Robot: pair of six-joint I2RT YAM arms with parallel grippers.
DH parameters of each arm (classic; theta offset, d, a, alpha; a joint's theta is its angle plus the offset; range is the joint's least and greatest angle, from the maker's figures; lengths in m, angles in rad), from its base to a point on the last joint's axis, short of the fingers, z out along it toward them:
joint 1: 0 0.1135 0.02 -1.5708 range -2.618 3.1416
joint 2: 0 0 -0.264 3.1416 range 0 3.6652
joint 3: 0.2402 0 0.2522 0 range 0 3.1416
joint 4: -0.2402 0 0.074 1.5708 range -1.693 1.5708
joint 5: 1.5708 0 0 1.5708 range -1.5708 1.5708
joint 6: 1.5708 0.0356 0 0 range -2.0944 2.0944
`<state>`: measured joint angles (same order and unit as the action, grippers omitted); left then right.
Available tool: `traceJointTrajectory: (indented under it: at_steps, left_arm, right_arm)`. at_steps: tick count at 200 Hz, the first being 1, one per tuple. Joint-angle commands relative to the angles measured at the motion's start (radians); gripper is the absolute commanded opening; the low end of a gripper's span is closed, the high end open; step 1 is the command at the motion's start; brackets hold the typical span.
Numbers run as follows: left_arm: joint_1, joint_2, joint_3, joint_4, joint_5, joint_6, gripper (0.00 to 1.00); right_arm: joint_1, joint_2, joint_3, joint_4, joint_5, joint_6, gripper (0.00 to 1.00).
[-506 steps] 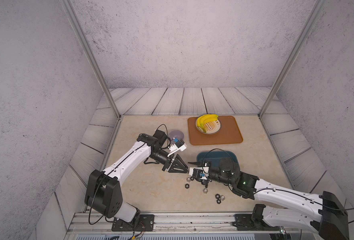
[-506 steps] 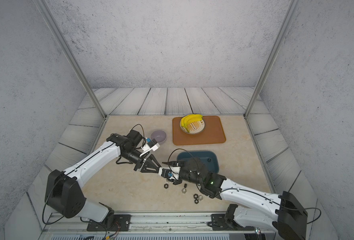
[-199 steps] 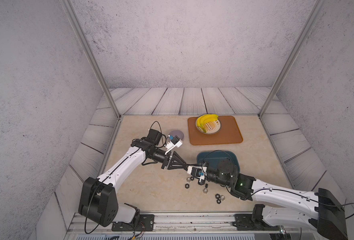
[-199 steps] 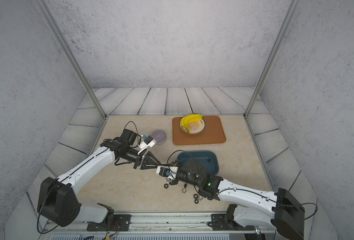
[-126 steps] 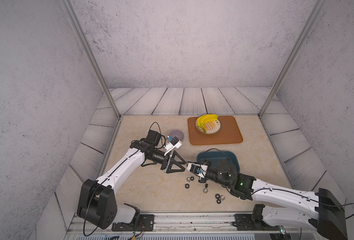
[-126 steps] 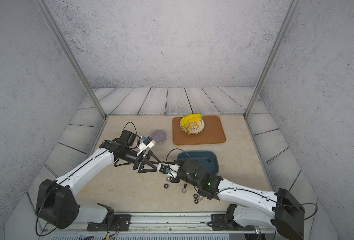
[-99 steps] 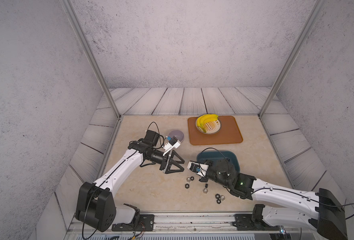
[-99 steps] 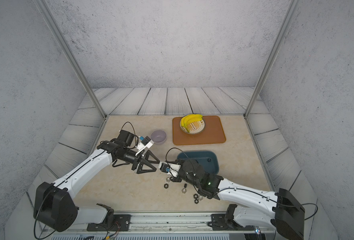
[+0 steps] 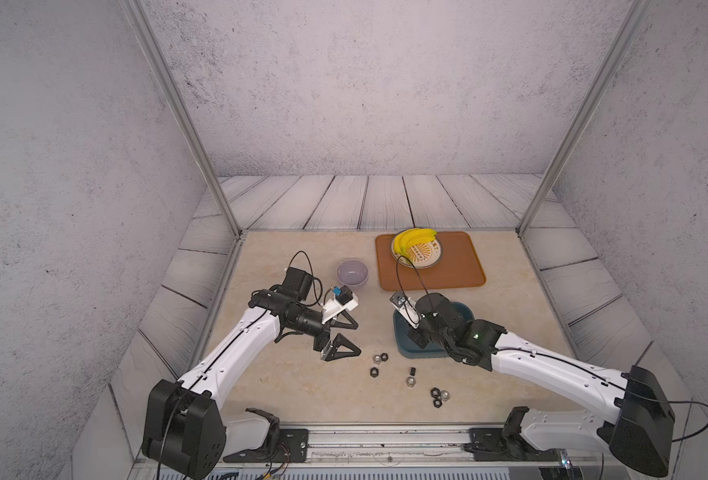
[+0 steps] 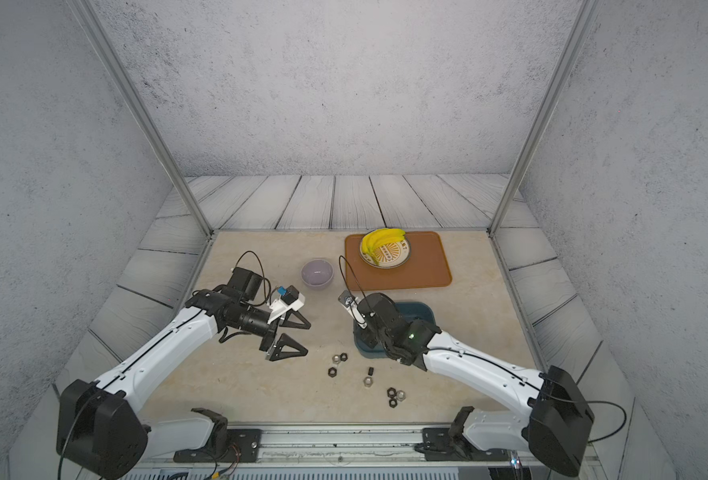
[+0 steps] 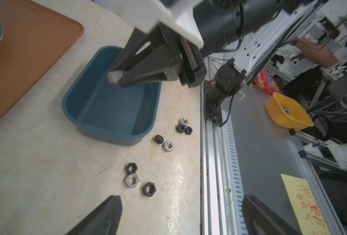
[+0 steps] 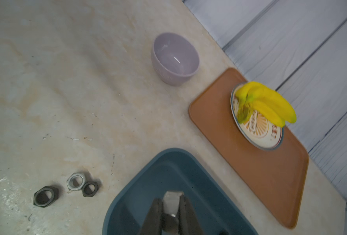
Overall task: Put the nuts on the desktop into the storage box
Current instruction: Place the nut in the storage box.
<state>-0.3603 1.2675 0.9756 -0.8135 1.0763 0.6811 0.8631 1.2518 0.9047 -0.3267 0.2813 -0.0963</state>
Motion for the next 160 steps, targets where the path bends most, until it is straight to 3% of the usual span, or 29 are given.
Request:
traceJointTrajectory:
  at_steps: [1, 35, 84, 160]
  left_arm:
    - [0.008, -0.024, -0.026, 0.013, -0.116, 0.077, 0.98]
    - [0.007, -0.034, -0.076, 0.045, -0.180, 0.131, 0.98]
    - [0.008, -0.051, -0.089, 0.016, -0.201, 0.176, 0.99]
    - [0.007, -0.050, -0.091, 0.008, -0.202, 0.180, 0.98]
  right_arm:
    - [-0.063, 0.027, 0.051, -0.159, -0.007, 0.250, 0.00]
    - [-0.163, 0.110, 0.109, -0.276, -0.097, 0.423, 0.00]
    - [-0.250, 0.293, 0.207, -0.415, -0.120, 0.483, 0.00]
    - [-0.277, 0.404, 0.155, -0.280, 0.062, 0.487, 0.00]
